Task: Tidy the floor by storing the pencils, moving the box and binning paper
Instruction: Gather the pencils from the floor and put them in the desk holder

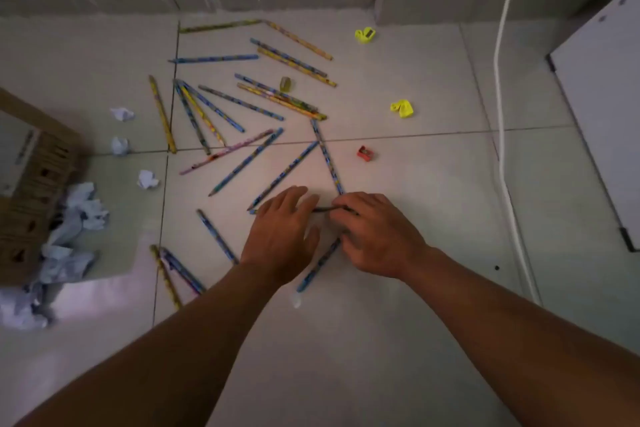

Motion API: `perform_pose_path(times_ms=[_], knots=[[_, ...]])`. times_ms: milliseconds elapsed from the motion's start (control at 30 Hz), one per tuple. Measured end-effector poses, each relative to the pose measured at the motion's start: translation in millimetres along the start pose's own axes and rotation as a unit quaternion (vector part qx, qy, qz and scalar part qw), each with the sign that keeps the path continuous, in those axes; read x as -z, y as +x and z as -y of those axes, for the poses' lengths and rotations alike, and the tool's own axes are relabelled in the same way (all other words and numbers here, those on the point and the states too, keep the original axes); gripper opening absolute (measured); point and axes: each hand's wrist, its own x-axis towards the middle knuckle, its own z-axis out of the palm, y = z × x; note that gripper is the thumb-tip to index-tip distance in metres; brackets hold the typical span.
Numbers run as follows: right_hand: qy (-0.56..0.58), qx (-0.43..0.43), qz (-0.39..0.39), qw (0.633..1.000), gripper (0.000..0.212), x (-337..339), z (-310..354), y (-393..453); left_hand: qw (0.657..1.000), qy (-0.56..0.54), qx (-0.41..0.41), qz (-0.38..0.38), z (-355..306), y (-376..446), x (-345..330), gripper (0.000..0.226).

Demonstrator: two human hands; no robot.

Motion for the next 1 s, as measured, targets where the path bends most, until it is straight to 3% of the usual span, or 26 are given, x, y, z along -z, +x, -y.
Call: perform_pose_path(times_ms=[100, 400, 500, 600, 733, 833, 900, 1000], knots=[[-0.023, 0.044, 0.007, 0.999, 0.027, -12, -4, -9, 1.0, 0.008, 0.0, 0.005, 0, -7, -8, 0.053], [-0.068, 0.065, -0.022, 0.995, 0.009, -23, -8, -14, 0.999, -0.018, 0.039, -0.022, -3, -7, -10, 0.052], [-0.029, -0.001, -0.06, 0.998, 0.013, -15, -4, -2, 0.99, -0.066, 0.103, -0.077, 4, 4, 2, 0.052], [0.097, -0.127, -0.127, 0.979, 0.006, -9, 8, 24, 0.964, -0.121, 0.197, -0.134, 1, 15, 17, 0.06], [0.239, -0.2, -0.158, 0.937, 0.005, -14, 37, 55, 0.885, -0.25, 0.355, -0.17, -12, 26, 32, 0.083], [0.275, -0.209, -0.152, 0.926, 0.007, -20, 54, 60, 0.804, -0.366, 0.44, -0.162, -7, 31, 35, 0.053], [0.282, -0.196, -0.128, 0.93, 0.01, -25, 62, 58, 0.729, -0.475, 0.464, -0.165, -1, 31, 34, 0.032], [0.26, -0.187, -0.135, 0.938, 0.016, -30, 67, 51, 0.646, -0.553, 0.499, -0.169, 3, 31, 38, 0.029]])
